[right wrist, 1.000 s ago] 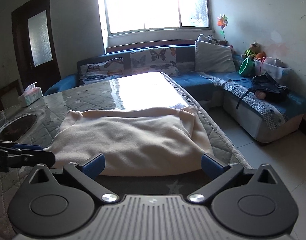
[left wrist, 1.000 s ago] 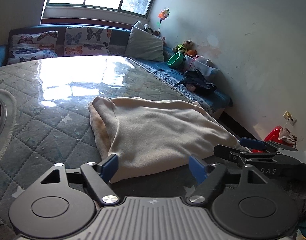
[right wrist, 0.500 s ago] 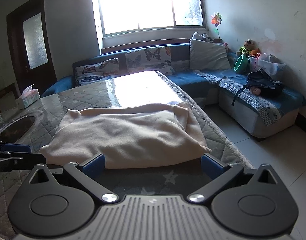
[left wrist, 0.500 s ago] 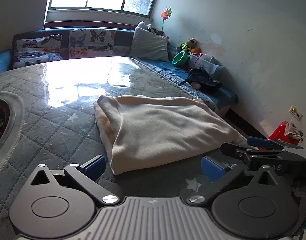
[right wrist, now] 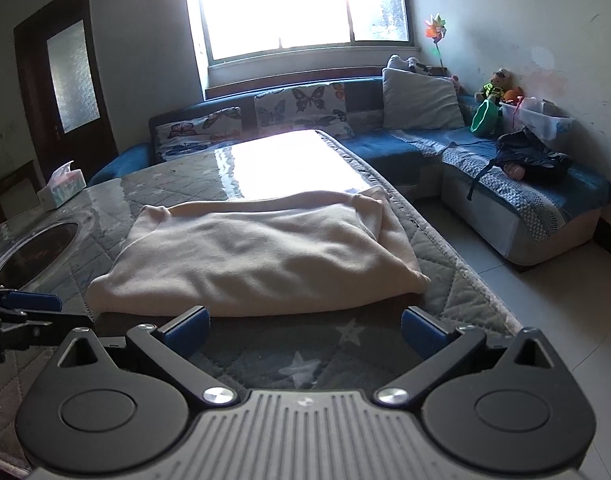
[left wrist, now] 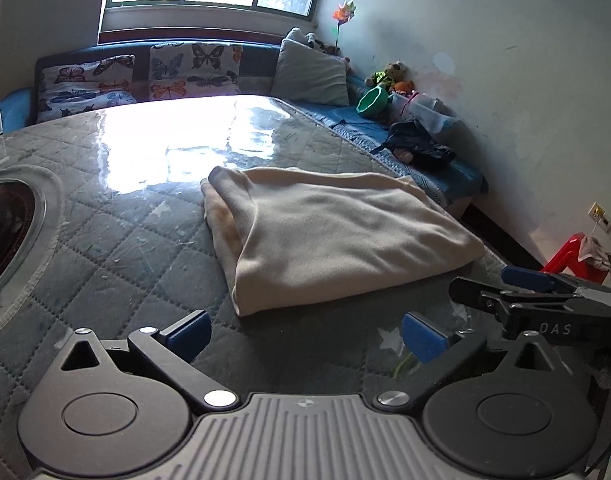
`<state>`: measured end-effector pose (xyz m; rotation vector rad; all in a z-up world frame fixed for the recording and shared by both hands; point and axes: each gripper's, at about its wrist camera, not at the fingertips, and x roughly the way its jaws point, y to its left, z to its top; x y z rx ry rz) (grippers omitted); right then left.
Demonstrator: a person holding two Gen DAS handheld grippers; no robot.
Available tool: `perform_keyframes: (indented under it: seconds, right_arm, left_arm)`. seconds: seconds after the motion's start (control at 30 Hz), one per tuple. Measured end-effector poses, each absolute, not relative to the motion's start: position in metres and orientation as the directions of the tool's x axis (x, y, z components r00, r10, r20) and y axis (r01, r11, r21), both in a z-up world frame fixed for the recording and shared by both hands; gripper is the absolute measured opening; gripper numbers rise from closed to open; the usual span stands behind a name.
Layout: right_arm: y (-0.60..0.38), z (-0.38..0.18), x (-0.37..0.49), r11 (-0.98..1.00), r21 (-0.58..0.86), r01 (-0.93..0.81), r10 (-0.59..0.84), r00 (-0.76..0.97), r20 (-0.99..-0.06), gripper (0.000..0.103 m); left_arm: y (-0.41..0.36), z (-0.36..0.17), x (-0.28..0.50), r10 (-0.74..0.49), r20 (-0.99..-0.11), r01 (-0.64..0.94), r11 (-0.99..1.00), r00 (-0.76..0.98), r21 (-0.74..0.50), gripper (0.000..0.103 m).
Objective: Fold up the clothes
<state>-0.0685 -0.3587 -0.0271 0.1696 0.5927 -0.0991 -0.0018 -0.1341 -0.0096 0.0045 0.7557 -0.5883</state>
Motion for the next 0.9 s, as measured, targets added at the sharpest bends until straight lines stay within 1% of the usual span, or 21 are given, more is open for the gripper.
perform_keyframes:
  seconds: [0.1,0.43,0.9]
  right_arm:
    - [-0.355,-0.026,-0.072,0.982,0.129,0.137,-0.042,0.830,-0.556,0.103]
    - [-0.353,-0.024,-0.078,0.979,0.145,0.144,-0.042,0.836,-0.547,0.103]
    - [-0.351,-0.024,-0.083,0.978,0.149,0.144,-0.042,0.842,-0.538,0.103]
  left_arm:
    - [-0.134,-0.011,-0.004,-0.479,-0.660,0.496,0.849,0.579,-0.181,0.103]
    - [-0.134,-0.013,-0.014,-0.465,-0.672,0.503,0.850,0.576,-0.157,0.103]
    - [-0.132,-0.011,-0.018,-0.474,-0.666,0.501,0.849,0.576,-0.170,0.103]
